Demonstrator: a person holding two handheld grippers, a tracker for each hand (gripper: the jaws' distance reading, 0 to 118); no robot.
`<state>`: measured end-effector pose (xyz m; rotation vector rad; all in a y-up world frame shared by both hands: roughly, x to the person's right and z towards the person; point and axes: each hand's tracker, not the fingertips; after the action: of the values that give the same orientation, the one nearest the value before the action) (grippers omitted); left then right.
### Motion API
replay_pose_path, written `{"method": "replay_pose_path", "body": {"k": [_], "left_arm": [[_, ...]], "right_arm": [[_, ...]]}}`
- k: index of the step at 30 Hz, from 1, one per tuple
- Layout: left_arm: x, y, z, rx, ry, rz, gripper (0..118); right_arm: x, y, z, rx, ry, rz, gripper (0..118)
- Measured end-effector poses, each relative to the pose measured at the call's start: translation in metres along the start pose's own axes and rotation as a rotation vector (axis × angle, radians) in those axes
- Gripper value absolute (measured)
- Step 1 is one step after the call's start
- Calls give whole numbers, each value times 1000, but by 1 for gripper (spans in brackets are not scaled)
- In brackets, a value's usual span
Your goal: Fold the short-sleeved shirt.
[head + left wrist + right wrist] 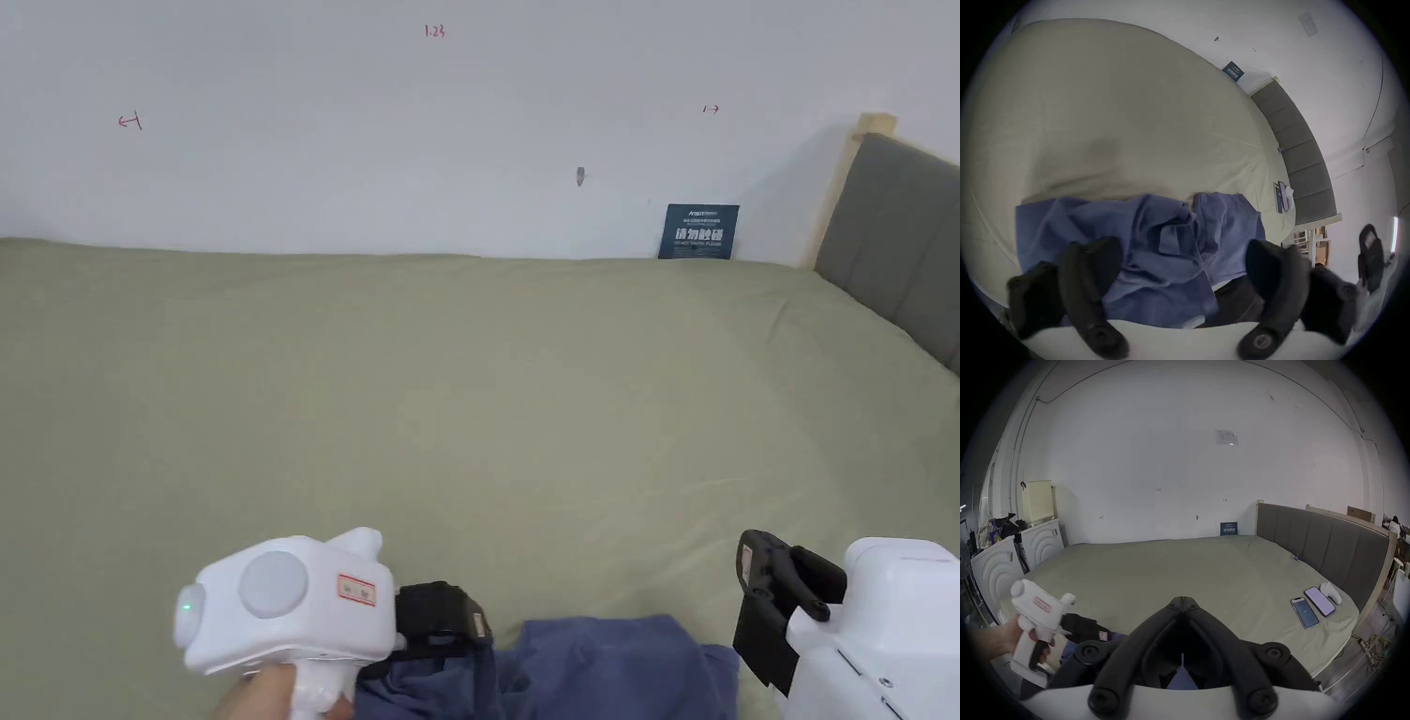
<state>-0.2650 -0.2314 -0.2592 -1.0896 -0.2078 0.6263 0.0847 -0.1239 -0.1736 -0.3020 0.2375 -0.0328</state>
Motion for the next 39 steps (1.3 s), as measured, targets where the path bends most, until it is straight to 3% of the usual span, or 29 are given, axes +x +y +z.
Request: {"method": "replay_pose_path", "body": {"k": [2,3,8,11,15,18,22,25,29,32,35,36,39], "left_arm": [[-13,1,24,63,-8,-5,24],[-20,1,32,65,-1,-8,0],[-49,-2,31,43,53,29,0],[-41,-12,-6,-31,-51,76,0],[-10,-35,-72,-140,-67,33,0],[5,-46,-93,-117,-52,-16,0],[-3,-31,-56,-129,-70,0,0],[-18,-20,6,-43,-93,-45,0],[-70,-14,76,72,-47,22,0],[-109,-16,81,45,28,35,0],[-137,-18,71,6,-47,51,0],[-142,-18,66,0,-70,82,3],[-155,-18,49,-27,-178,147,101]], "right_arm": [[0,-4,-5,-6,4,-14,1],[-1,-5,-7,-11,10,-23,1],[-6,-10,-14,-27,32,-28,1],[-9,-13,-17,-41,39,-24,1],[-9,-16,-16,-58,40,-23,1],[-8,-17,-15,-69,37,-10,1],[-10,-16,-20,-75,40,-3,1],[-14,-13,-23,-63,41,-5,1],[-22,-10,-25,-48,53,7,1],[-26,-10,-27,-43,56,15,1],[-29,-12,-29,-54,52,15,1],[-30,-13,-29,-61,51,14,1],[-32,-16,-28,-73,48,34,1]]}}
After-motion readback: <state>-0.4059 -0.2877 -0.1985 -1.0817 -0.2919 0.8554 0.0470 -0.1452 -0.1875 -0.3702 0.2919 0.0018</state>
